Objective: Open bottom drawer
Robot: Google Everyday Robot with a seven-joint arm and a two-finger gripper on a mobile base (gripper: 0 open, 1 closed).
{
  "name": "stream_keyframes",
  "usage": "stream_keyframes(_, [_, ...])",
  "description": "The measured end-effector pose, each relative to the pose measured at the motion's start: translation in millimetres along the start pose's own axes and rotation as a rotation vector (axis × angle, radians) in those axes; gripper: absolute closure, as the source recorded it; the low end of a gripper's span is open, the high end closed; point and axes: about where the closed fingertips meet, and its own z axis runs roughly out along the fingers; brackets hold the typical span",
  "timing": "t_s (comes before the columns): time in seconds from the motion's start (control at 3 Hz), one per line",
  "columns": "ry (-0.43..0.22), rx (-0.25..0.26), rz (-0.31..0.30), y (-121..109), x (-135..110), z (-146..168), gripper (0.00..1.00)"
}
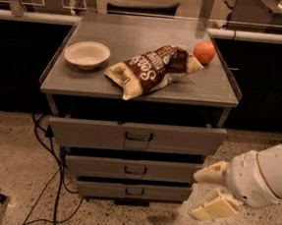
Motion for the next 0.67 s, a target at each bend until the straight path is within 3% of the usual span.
stream_keyframes(0.33, [0.061,-0.014,0.041,-4.7,16.3,26.2,0.66])
stream_keyframes(0.67, [0.065,-0.012,0.045,-4.6,16.8,26.2,0.88])
